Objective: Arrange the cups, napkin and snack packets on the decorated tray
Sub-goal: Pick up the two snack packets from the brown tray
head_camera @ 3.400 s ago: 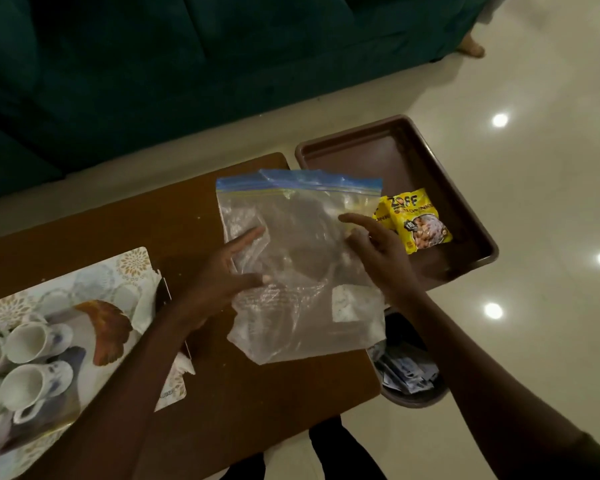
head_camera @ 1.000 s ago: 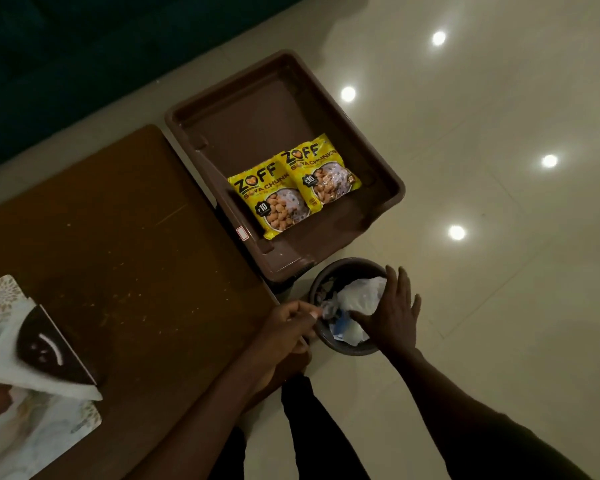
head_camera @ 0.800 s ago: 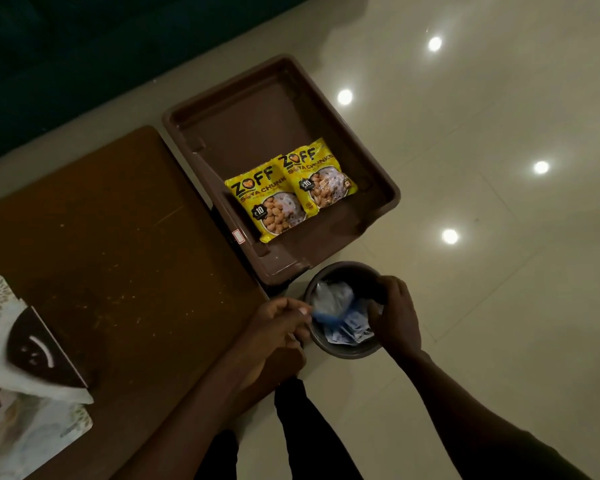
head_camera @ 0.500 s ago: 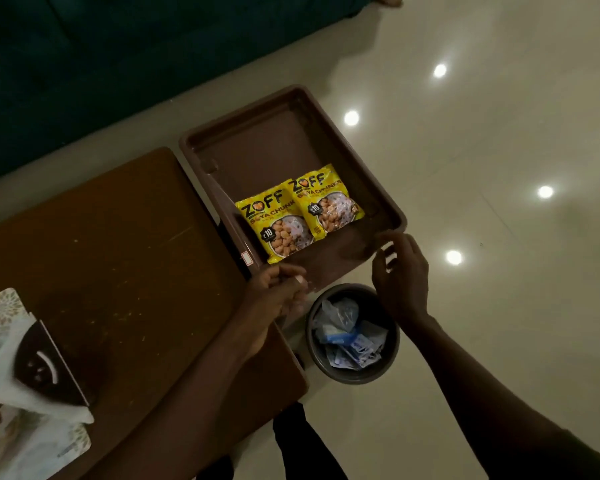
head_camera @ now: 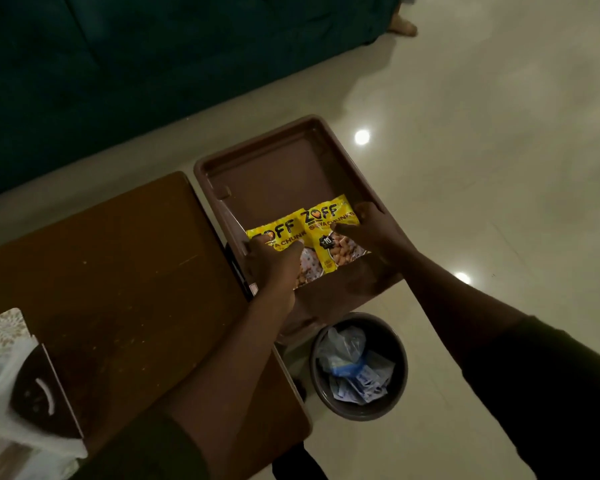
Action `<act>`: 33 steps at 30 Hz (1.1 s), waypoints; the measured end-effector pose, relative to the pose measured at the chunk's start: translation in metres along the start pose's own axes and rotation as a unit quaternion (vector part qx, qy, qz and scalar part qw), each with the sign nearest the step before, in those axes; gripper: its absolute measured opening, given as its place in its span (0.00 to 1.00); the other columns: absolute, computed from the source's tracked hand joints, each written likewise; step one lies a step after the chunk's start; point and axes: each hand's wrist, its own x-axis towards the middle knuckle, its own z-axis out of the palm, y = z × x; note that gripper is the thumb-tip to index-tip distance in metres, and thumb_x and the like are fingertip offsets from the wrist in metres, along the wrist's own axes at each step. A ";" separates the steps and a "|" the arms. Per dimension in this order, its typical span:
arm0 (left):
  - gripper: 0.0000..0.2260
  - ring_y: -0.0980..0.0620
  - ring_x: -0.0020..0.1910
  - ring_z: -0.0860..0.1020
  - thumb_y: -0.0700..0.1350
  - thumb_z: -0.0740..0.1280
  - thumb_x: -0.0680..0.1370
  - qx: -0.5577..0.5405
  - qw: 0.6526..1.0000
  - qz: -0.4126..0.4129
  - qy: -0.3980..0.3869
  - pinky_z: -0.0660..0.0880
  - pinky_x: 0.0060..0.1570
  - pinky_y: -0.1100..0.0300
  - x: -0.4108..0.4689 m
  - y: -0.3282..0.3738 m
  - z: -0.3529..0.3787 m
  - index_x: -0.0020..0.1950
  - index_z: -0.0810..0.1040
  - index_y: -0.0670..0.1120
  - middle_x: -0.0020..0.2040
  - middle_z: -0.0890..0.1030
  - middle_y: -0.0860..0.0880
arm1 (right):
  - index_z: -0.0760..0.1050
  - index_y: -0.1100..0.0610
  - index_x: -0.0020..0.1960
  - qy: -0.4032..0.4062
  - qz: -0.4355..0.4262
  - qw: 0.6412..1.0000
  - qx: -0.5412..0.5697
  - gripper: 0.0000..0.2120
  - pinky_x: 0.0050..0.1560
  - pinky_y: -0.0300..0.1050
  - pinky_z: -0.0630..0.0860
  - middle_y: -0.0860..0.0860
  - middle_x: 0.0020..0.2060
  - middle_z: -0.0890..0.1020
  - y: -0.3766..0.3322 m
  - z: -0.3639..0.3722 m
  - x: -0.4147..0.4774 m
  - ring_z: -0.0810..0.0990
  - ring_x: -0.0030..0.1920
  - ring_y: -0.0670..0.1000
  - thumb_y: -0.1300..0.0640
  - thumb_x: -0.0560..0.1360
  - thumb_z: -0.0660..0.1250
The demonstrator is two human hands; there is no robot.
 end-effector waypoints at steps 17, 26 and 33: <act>0.15 0.45 0.50 0.78 0.34 0.66 0.73 0.009 1.000 -0.008 -0.014 0.77 0.50 0.52 0.004 -0.019 0.010 0.58 0.72 0.43 0.53 0.79 0.44 | 0.80 0.58 0.57 -0.059 0.042 0.997 0.013 0.24 0.58 0.51 0.78 0.57 0.54 0.83 0.007 0.013 0.004 0.81 0.55 0.57 0.49 0.65 0.78; 0.13 0.42 0.53 0.79 0.33 0.62 0.74 -0.013 0.995 0.098 0.005 0.79 0.50 0.48 0.000 -0.010 -0.033 0.57 0.71 0.44 0.55 0.78 0.45 | 0.81 0.48 0.51 -0.101 -0.004 0.950 0.295 0.15 0.45 0.52 0.83 0.53 0.47 0.87 0.009 -0.011 -0.018 0.86 0.47 0.56 0.62 0.67 0.75; 0.14 0.52 0.48 0.78 0.31 0.59 0.77 -0.095 0.987 0.122 0.040 0.75 0.32 0.69 -0.005 -0.005 -0.132 0.57 0.69 0.46 0.55 0.77 0.48 | 0.81 0.59 0.54 -0.067 -0.006 0.940 0.333 0.15 0.47 0.57 0.82 0.58 0.48 0.86 -0.063 0.020 -0.050 0.86 0.46 0.60 0.61 0.66 0.74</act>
